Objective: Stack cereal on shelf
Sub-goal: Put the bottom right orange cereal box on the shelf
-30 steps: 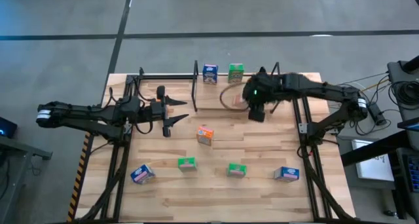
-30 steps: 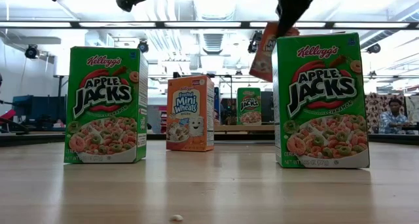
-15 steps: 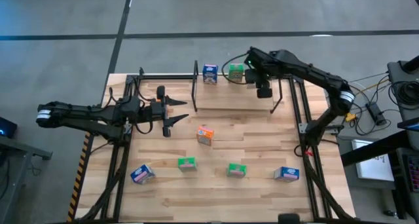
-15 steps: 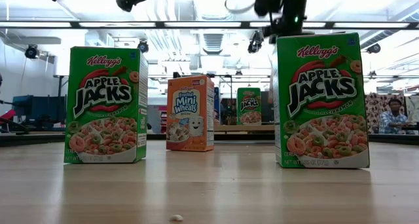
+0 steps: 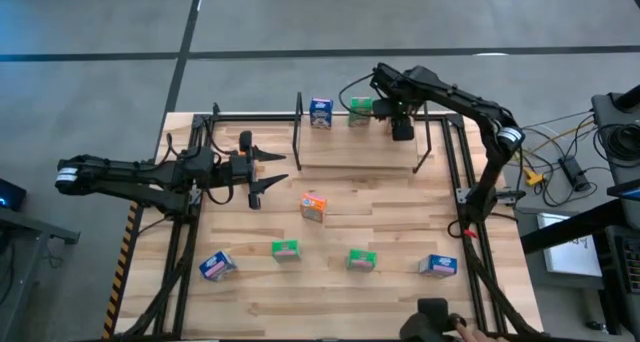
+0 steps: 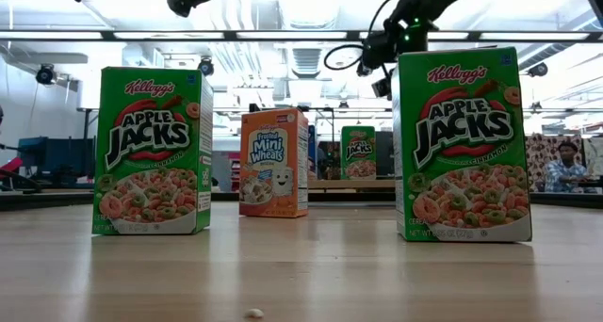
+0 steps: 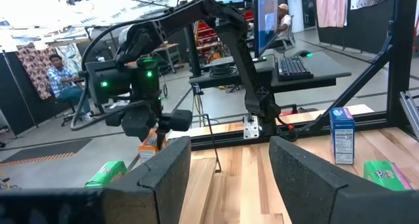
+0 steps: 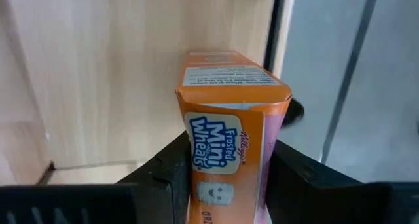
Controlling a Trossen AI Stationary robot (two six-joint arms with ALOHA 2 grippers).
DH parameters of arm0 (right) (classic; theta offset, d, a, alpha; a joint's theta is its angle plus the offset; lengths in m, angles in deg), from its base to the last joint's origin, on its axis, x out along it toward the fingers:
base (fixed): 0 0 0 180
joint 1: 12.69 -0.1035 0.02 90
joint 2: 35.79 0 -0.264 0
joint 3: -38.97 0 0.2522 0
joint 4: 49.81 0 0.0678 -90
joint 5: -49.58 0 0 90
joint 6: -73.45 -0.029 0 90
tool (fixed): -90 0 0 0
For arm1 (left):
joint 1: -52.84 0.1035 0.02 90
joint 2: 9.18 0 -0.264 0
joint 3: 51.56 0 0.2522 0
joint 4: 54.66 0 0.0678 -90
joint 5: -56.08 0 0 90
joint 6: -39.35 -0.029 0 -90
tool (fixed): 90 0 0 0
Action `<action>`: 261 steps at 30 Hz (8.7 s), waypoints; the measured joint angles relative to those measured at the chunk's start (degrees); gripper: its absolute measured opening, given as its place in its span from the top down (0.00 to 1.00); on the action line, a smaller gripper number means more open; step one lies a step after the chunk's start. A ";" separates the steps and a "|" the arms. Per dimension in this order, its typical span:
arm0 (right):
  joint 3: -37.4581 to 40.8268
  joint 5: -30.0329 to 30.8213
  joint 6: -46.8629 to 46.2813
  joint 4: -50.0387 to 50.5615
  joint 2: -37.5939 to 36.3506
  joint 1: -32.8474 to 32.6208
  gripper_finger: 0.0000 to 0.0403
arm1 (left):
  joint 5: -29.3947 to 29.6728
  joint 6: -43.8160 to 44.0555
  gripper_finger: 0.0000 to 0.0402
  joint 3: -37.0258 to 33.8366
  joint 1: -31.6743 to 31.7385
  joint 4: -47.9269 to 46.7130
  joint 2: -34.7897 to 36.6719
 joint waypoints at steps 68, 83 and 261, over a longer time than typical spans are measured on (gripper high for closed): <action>-0.41 -3.82 -11.59 -2.81 -0.53 0.33 0.38 | -0.01 0.01 0.52 0.00 0.01 0.04 0.00; -11.57 -9.27 -21.12 5.89 -1.23 -2.25 0.43 | -0.01 0.07 0.52 0.02 0.02 0.02 0.00; 16.82 31.77 -89.06 -15.70 -1.16 -16.96 0.97 | -0.03 0.25 0.52 1.73 0.00 -1.05 -0.63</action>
